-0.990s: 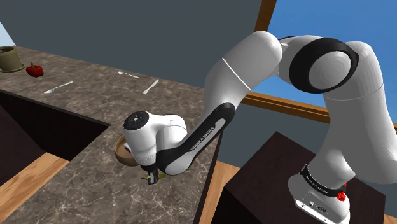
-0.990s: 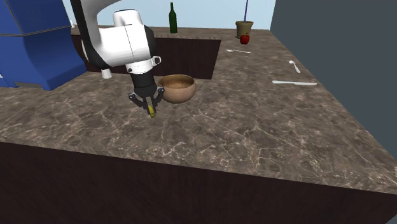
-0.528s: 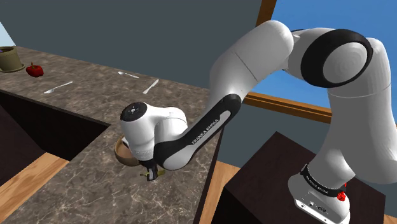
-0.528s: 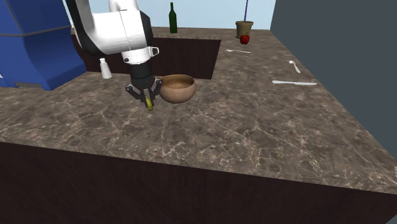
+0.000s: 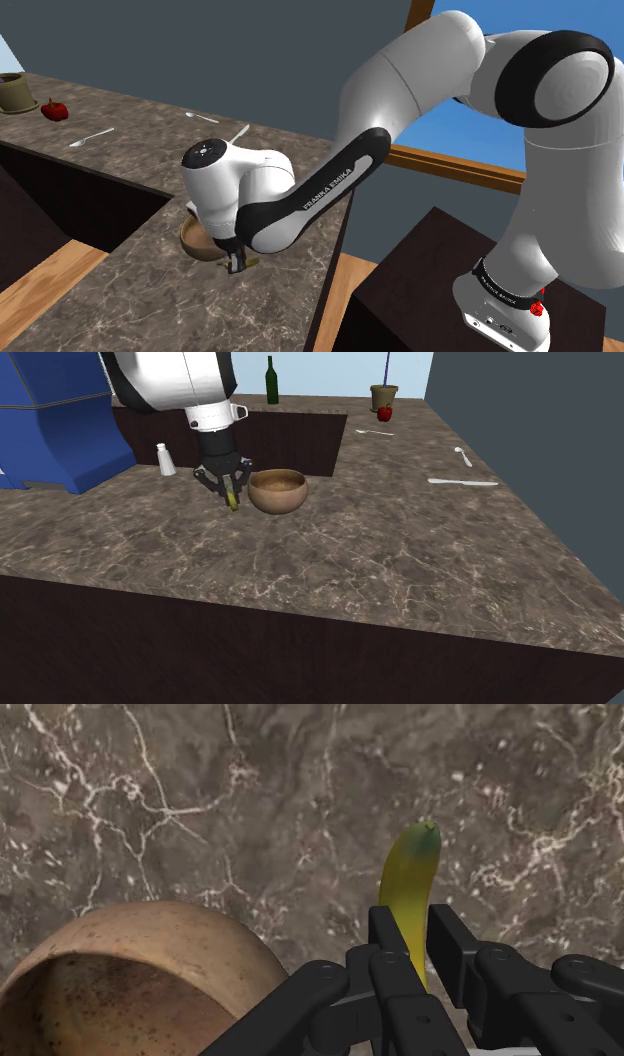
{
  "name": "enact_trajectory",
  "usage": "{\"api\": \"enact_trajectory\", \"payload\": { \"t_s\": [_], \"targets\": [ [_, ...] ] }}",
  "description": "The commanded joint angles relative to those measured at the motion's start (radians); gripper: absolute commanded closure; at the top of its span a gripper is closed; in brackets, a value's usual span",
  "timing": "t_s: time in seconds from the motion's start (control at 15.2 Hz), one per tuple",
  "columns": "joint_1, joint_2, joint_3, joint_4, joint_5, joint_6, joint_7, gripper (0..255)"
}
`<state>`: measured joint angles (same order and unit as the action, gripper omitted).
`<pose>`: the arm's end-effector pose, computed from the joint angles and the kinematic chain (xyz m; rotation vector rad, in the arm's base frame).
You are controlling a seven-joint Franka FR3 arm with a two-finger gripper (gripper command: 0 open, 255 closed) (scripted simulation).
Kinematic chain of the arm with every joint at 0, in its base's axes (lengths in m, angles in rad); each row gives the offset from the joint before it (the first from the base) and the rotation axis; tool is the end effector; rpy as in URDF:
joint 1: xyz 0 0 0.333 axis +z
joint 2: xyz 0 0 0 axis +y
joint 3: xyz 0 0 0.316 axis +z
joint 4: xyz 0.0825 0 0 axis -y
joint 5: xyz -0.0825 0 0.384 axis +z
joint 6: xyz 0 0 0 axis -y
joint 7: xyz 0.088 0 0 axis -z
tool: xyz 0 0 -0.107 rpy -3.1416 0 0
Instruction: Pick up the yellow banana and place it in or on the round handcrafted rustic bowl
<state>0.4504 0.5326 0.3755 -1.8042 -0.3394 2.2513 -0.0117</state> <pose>0.4587 0.4571 0.2631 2.6780 1.4870 -0.0060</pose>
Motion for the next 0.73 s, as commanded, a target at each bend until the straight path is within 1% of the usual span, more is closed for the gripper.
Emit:
{"api": "enact_trajectory", "payload": {
  "t_s": [0.0,0.66],
  "targets": [
    [-0.004,-0.015,0.005,0.002,0.008,-0.016,-0.006,255],
    [-0.019,-0.091,0.029,0.031,0.051,-0.115,-0.038,255]
  ]
}}
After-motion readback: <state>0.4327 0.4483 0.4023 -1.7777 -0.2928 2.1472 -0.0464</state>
